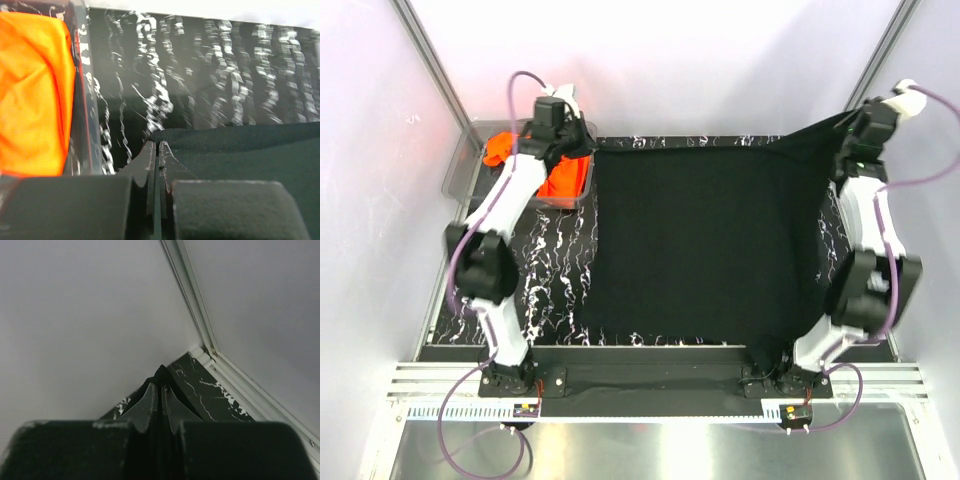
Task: Fold and stack the t-shirts
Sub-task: Fold the tshirt
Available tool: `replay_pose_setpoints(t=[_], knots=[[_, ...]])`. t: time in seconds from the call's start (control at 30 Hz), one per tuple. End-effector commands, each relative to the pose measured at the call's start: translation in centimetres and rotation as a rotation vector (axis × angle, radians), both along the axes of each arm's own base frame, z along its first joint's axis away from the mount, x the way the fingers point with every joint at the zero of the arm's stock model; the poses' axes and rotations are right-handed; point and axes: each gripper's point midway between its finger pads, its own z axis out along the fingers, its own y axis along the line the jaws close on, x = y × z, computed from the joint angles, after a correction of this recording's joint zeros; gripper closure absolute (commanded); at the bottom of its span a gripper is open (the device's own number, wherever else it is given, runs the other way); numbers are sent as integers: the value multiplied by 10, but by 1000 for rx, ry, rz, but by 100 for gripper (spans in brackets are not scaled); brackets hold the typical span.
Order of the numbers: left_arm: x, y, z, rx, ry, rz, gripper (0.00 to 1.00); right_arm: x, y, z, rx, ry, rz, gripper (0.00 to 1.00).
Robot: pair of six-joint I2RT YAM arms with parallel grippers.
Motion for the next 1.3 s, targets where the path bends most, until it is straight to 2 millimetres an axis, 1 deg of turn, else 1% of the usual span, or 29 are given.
replay_pose_setpoints(t=[0.0,0.03,0.07,0.1,0.13,0.17,0.23,0.27,0.3,0.33,0.37,0.4,0.43,0.53,0.63,0.67,0.7,0.77,0.8,0.83,0.87,0.9,0.93,0.97,1.03,1.07,1.1,1.13,1.27], knots=[[64,1,16,-54,-170,13,100,33,-3,27,-63,-140,32,100],[75,2,15,-63,-182,17,100,49,-7,0,-52,-93,38,100],[90,-1,-21,-56,-132,23,100,56,-6,-2,-54,-92,49,100],[99,-1,-27,-61,-141,34,100,63,-7,-9,-52,-88,52,100],[106,-3,-34,-76,-140,35,100,73,-8,-22,-49,-70,60,100],[114,-4,-51,-77,-127,39,100,78,-7,-30,-45,-56,71,100],[124,-5,-51,-85,-159,50,100,91,-8,-45,-39,-38,82,100],[129,-6,-62,-79,-152,49,100,94,-6,-50,-33,-31,93,100],[134,-2,-59,-64,-163,59,100,98,-6,-60,-27,-15,99,100],[136,-2,-59,-55,-167,57,100,100,-4,-60,-28,-15,112,100],[139,-1,-71,-45,-146,60,100,101,-3,-65,-24,0,113,100],[140,0,-73,-44,-145,63,100,102,-2,-66,-22,6,118,100],[142,-1,-74,-46,-146,61,100,100,-2,-70,-20,18,114,100],[144,-2,-88,-44,-119,61,100,93,-4,-77,-10,39,95,100],[138,0,-98,-45,-86,72,100,88,-3,-85,0,71,94,100],[136,1,-98,-44,-81,79,100,86,-3,-86,3,76,89,100],[134,3,-100,-37,-73,90,100,82,-3,-87,7,88,83,100],[125,7,-104,-28,-50,98,100,74,-5,-97,19,116,65,100],[122,7,-105,-24,-43,96,100,69,-5,-94,20,117,60,100],[116,7,-107,-19,-31,95,100,63,-5,-103,29,139,52,100],[113,8,-110,-16,-22,96,100,60,-4,-105,31,144,49,100],[108,11,-119,-5,-1,107,100,54,-4,-101,32,142,44,100],[106,13,-119,-3,3,111,100,49,-4,-110,40,160,36,100],[103,14,-119,3,8,115,100,45,-4,-112,44,168,32,100],[98,17,-127,16,28,120,100,37,-3,-117,49,187,28,100],[96,17,-128,18,34,120,100,34,-3,-120,50,203,27,100],[95,18,-130,23,41,122,100,29,-2,-116,49,202,23,100],[94,17,-131,23,43,117,100,24,-4,-121,47,216,14,100],[93,19,-133,32,55,113,100,8,-3,-121,37,242,6,100]])
